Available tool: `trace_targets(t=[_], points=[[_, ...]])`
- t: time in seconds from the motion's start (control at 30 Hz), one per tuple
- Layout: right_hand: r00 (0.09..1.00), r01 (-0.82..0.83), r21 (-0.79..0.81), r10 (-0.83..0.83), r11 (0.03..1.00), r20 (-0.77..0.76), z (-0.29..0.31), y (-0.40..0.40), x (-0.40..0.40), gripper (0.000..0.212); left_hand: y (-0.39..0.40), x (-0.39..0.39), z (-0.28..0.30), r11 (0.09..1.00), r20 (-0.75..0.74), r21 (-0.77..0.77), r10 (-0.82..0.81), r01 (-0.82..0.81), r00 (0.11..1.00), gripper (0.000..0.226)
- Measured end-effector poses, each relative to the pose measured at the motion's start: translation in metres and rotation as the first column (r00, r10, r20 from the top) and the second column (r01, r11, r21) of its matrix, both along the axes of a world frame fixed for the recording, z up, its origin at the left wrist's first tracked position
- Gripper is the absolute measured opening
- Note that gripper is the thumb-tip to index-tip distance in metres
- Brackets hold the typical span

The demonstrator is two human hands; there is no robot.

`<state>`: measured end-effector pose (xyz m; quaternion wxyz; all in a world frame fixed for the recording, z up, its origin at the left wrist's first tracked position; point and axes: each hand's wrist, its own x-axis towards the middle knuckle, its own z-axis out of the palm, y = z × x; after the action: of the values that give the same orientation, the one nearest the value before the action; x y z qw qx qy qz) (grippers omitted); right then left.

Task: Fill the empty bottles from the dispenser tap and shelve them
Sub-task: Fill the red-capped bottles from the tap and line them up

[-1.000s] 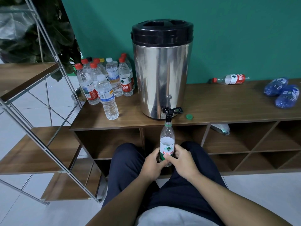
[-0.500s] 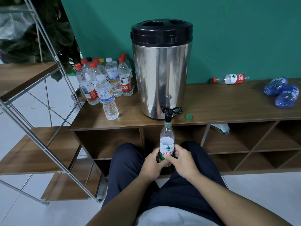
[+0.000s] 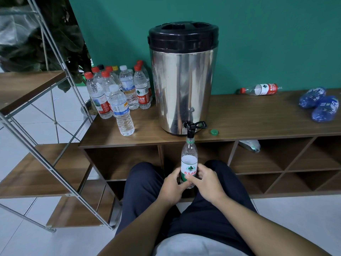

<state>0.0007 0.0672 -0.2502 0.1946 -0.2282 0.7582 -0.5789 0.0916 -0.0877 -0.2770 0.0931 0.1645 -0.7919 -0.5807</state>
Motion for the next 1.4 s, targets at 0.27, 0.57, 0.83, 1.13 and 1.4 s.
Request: trace_targets(t=[0.27,0.57,0.83,1.13,1.4], points=[[1.000,-0.001,-0.001,0.001,1.000,-0.005,0.0020,0.0004,0.0014,0.037,-0.0002,-0.0002,0.0000,0.999,-0.003,-0.046,-0.001,0.001,1.000,0.039],[1.000,-0.003,-0.001,0.003,1.000,0.004,0.0013,-0.0005,0.0011,0.038,-0.0003,0.0005,0.0012,0.999,-0.005,-0.051,-0.001,0.001,1.000,0.039],[1.000,-0.004,-0.007,0.004,1.000,0.006,0.0018,-0.0001,0.0014,0.037,0.0000,0.0002,0.0016,0.999,-0.006,-0.054,-0.005,0.004,1.000,0.041],[1.000,-0.006,-0.010,0.006,1.000,0.013,-0.0005,-0.0004,0.0004,0.041,0.0005,0.0000,0.0011,0.999,-0.008,-0.032,0.001,-0.001,1.000,0.039],[1.000,-0.007,-0.006,0.007,1.000,0.019,-0.0049,-0.0006,-0.0020,0.040,-0.0004,-0.0009,-0.0018,1.000,-0.002,-0.022,0.005,-0.005,1.000,0.036]])
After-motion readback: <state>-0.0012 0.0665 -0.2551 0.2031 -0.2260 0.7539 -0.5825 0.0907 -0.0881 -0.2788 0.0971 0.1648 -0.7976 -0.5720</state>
